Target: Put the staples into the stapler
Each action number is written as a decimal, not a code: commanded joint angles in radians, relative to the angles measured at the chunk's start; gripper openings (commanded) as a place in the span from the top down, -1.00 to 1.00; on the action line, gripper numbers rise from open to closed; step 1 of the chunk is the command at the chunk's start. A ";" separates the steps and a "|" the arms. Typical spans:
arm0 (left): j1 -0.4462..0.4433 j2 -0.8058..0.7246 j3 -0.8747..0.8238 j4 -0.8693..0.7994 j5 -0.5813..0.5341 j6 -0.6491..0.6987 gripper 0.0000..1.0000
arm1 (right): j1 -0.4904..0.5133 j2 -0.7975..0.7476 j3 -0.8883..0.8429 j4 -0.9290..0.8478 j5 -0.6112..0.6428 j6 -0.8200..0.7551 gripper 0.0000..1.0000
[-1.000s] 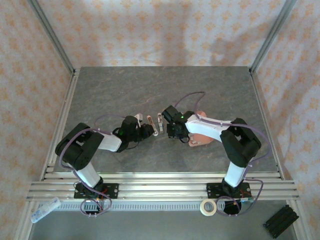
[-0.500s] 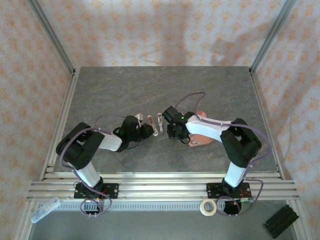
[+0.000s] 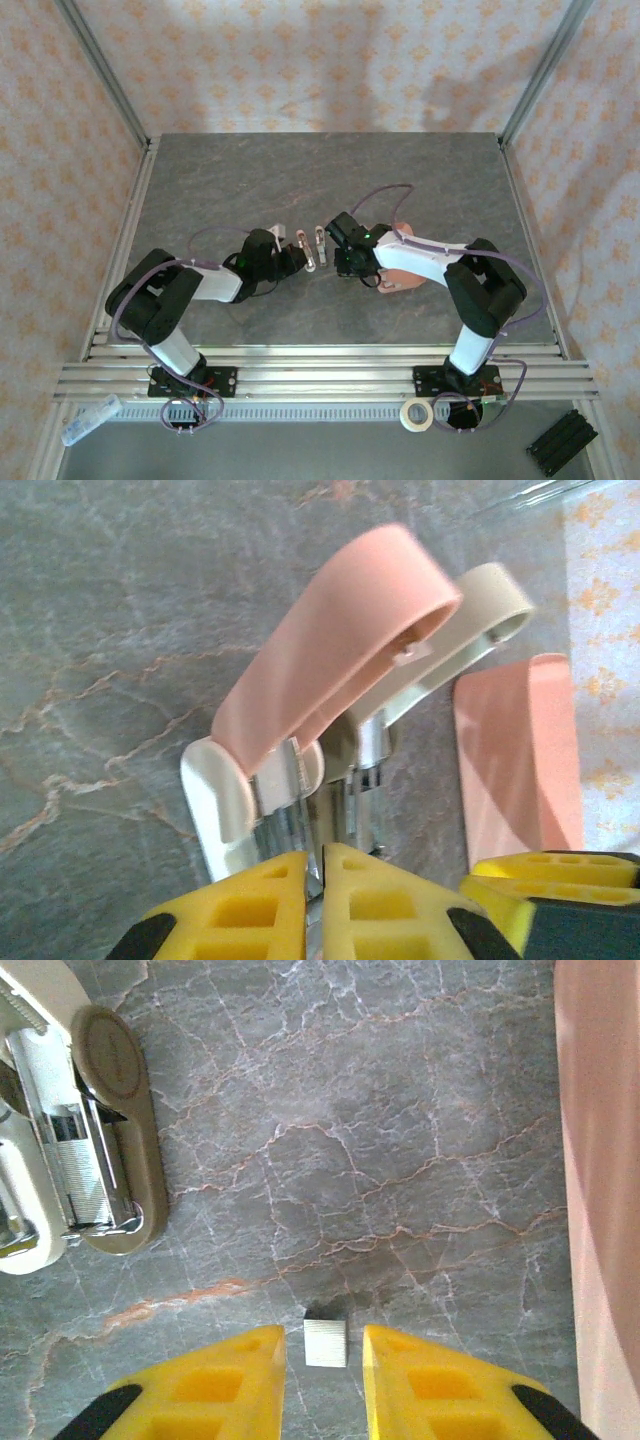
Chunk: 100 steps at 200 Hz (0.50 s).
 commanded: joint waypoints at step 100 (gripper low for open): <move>-0.009 -0.191 -0.079 -0.095 -0.047 0.083 0.71 | -0.005 0.037 0.057 -0.058 -0.012 0.012 0.45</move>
